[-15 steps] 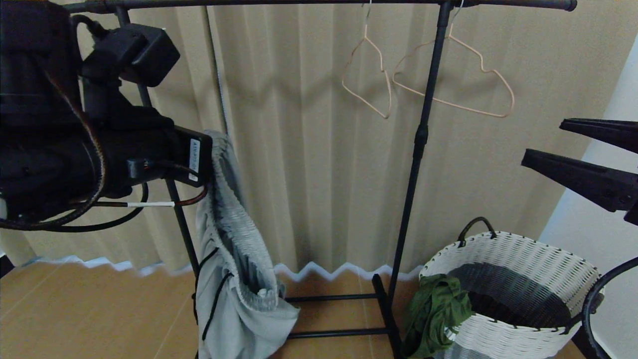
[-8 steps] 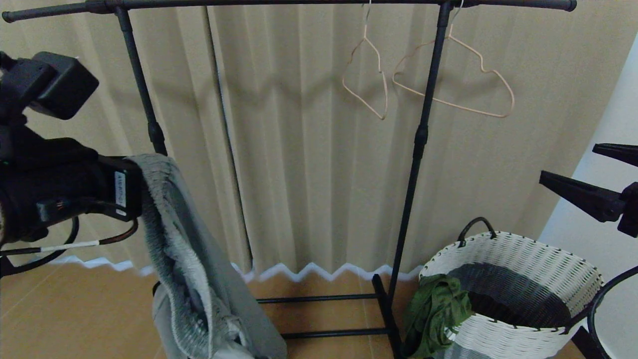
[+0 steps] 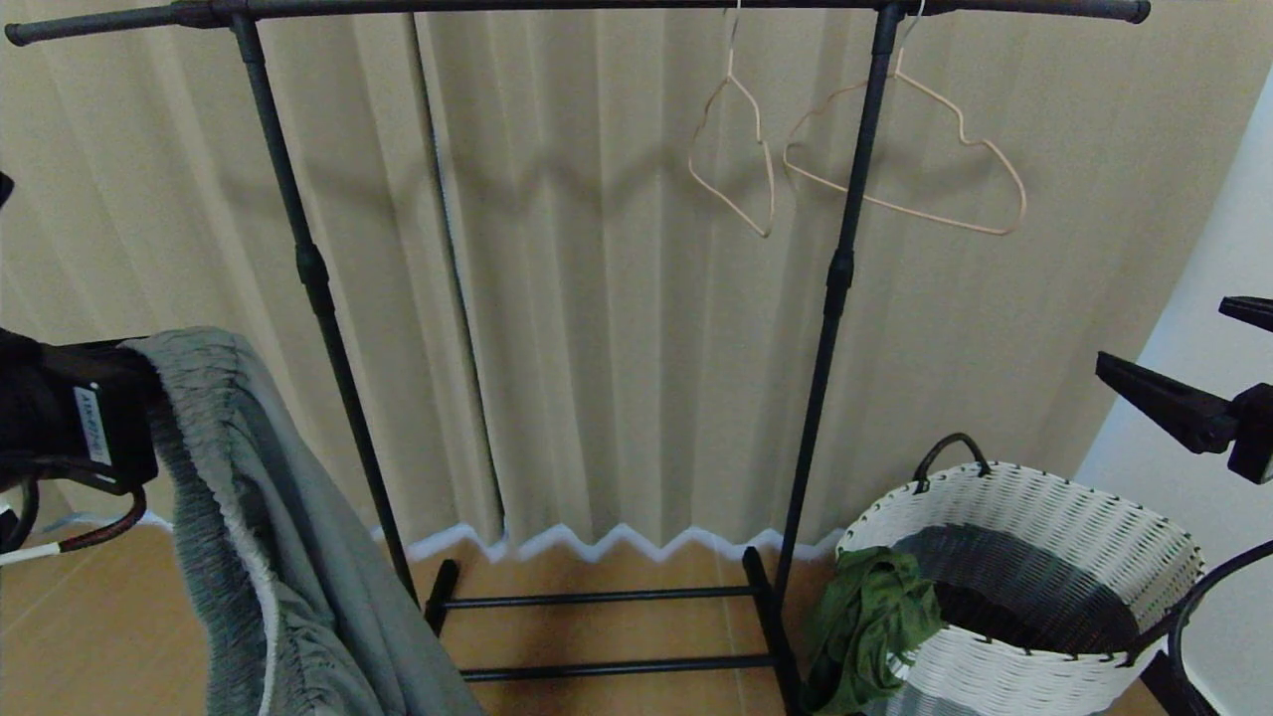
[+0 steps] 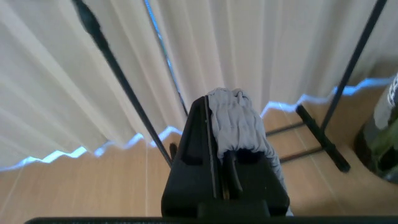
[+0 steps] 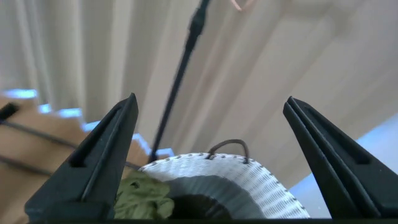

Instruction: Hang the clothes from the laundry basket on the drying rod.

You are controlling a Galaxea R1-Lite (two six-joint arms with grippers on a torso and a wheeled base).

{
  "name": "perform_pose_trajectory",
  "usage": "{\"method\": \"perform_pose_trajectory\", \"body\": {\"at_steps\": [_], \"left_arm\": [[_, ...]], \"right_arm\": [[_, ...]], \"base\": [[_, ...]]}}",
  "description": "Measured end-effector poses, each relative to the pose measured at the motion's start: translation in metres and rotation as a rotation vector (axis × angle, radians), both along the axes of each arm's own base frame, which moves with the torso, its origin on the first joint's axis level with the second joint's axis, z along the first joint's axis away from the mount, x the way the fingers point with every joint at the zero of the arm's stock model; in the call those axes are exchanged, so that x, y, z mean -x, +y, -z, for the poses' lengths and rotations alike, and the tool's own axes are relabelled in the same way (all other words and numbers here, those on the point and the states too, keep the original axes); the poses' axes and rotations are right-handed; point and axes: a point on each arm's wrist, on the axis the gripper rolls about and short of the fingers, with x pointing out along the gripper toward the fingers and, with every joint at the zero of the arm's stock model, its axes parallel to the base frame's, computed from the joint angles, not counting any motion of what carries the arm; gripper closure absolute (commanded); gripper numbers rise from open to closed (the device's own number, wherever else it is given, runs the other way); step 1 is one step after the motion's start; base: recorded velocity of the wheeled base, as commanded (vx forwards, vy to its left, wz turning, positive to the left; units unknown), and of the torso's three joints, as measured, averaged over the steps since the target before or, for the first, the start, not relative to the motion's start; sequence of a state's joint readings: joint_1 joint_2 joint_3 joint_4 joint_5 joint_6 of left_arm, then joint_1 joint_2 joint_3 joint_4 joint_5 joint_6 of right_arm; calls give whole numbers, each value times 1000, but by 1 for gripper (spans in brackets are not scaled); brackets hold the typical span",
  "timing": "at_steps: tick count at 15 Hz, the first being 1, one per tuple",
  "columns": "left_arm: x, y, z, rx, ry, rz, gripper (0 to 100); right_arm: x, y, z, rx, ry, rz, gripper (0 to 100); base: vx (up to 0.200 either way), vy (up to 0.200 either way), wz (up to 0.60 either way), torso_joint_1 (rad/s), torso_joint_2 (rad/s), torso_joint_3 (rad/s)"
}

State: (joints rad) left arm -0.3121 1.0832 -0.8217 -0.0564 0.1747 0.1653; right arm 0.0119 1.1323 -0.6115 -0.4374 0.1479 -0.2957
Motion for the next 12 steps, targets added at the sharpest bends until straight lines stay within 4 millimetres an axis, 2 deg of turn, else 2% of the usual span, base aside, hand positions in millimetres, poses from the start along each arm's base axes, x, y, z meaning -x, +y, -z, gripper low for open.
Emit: {"method": "perform_pose_trajectory", "body": {"at_steps": [5, 12], "left_arm": [[5, 2, 1, -1, -6, -1, 100], [3, 3, -5, -36, -77, -4, 100]], "right_arm": [[1, 0, 15, 49, 28, 4, 0], [0, -2, 16, 52, 31, 14, 0]], "base": [[0, 0, 0, 0, 0, 0], [0, 0, 0, 0, 0, 0]]}}
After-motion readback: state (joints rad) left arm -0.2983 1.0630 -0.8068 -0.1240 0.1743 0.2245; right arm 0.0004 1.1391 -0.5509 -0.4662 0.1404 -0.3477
